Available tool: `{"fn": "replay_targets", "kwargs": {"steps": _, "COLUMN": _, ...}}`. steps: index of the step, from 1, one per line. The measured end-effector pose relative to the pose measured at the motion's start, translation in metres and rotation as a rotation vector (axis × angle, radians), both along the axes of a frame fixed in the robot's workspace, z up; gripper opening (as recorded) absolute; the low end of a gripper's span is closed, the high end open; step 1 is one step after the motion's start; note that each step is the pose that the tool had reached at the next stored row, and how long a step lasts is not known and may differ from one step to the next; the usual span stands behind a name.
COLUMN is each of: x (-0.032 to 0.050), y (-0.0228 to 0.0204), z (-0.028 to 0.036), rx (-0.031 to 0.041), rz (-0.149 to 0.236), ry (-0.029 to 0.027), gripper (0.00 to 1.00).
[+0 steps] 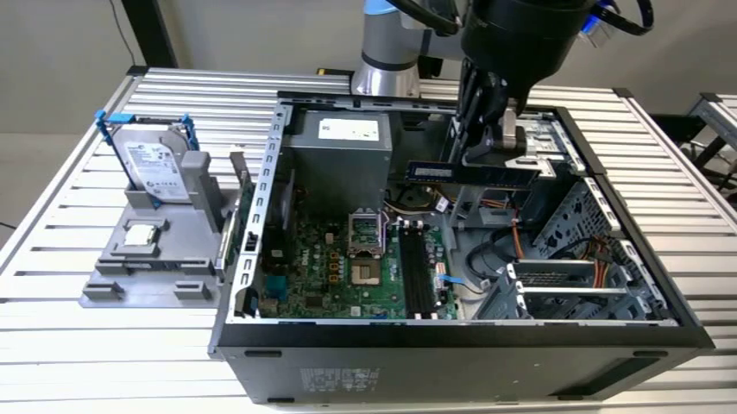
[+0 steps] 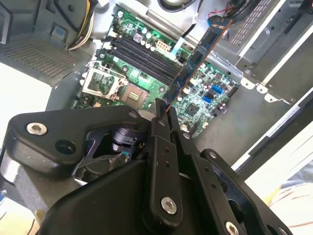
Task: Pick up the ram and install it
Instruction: 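Insert the ram into the slot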
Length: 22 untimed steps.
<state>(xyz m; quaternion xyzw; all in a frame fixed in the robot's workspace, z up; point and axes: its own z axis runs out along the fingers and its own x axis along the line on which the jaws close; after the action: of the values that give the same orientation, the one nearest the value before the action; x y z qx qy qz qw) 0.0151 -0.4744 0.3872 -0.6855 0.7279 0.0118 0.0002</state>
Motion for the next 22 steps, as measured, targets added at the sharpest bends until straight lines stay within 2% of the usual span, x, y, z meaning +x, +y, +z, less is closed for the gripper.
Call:
{"fn": "replay_targets", "kwargs": {"steps": 6, "x": 0.0000, "y": 0.0000, "z": 0.0000, "rx": 0.0001, "rz": -0.075, "ry": 0.0000, "gripper": 0.00}}
{"fn": "replay_targets", "kwargs": {"steps": 18, "x": -0.0001, "y": 0.0000, "z": -0.0001, "rx": 0.0000, "rz": -0.258, "ry": 0.0000, "gripper": 0.00}}
{"fn": "replay_targets", "kwargs": {"steps": 22, "x": -0.0001, "y": 0.0000, "z": -0.0001, "rx": 0.0000, "rz": -0.299, "ry": 0.0000, "gripper": 0.00}}
